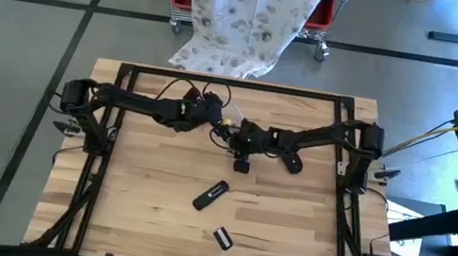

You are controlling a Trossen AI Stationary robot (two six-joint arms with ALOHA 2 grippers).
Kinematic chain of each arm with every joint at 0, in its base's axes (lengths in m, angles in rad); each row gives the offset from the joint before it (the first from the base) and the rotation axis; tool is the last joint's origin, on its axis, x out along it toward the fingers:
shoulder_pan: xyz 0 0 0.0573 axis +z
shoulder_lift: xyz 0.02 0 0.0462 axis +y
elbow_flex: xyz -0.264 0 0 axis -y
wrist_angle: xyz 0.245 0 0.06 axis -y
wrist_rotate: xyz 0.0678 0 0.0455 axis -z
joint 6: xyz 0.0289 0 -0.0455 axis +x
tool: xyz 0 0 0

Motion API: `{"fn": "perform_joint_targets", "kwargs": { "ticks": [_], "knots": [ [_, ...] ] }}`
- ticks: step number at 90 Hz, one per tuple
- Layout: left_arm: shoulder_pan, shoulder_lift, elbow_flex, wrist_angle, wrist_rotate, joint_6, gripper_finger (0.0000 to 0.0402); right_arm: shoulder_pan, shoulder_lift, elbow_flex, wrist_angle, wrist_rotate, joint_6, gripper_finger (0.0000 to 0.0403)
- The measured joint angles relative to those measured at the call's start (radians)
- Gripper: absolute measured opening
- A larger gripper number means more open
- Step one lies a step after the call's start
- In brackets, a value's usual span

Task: Insert battery
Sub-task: Remove the silver battery from the transparent bin

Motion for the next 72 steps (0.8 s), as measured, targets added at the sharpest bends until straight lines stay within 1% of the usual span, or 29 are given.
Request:
{"fn": "perform_joint_targets", "kwargs": {
  "ticks": [9,17,30,47,64,72],
  "knots": [
    [0.000,0.000,0.000,0.000,-0.002,0.001,0.0011,0.000,0.000,0.000,-0.002,0.005,0.001,0.0180],
    [0.000,0.000,0.000,0.000,-0.002,0.000,0.0011,0.000,0.000,-0.001,-0.010,0.036,0.007,0.0207],
    [0.000,0.000,0.000,0.000,-0.001,0.001,0.0011,0.000,0.000,-0.001,-0.014,0.068,0.043,0.0228],
    [0.000,0.000,0.000,0.000,0.002,0.002,0.0011,0.000,0.000,-0.001,-0.016,0.047,0.043,0.0219],
    [0.000,0.000,0.000,0.000,0.004,0.001,0.0011,0.000,0.000,-0.001,-0.018,0.057,0.042,0.0191],
    [0.000,0.000,0.000,-0.001,0.005,0.001,0.0011,0.000,0.000,-0.001,-0.018,0.048,0.042,0.0172]
  ]
}}
